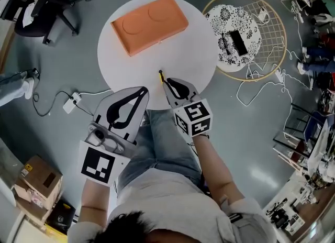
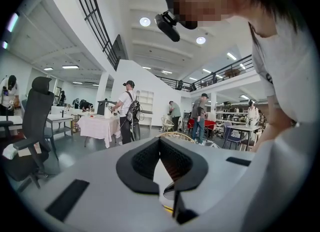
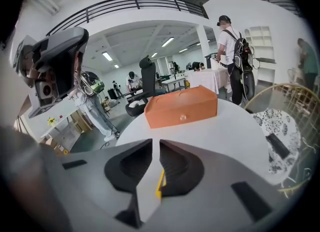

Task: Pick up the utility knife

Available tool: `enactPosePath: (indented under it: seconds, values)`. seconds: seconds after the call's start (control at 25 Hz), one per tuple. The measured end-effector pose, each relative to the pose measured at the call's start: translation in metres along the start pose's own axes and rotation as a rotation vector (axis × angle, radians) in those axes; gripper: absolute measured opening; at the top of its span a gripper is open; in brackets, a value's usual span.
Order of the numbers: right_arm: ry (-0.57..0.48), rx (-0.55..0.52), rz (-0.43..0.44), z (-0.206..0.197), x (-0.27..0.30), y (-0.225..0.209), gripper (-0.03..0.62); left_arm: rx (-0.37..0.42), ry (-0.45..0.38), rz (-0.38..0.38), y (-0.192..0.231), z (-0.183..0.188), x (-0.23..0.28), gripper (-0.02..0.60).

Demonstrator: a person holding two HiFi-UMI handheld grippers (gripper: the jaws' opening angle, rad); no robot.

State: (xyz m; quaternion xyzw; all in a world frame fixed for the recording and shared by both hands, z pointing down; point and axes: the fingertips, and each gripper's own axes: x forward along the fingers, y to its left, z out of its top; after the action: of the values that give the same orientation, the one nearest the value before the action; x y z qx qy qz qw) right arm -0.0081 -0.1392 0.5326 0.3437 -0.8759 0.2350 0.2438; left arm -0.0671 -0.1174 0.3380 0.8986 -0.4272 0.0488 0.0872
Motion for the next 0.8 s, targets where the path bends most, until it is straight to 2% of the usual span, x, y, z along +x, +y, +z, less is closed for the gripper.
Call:
enactPosePath:
  seconds: [0.4,0.8]
  values:
    - [0.134,0.037,-0.04,-0.044,0.031,-0.015,0.055,-0.014,0.027,0.019,0.014,-0.013,0.0,0.011]
    - [0.22,0.027,-0.082,-0.065,0.047,-0.021,0.066,-0.034,0.032,0.049,0.027,-0.022,-0.006,0.011]
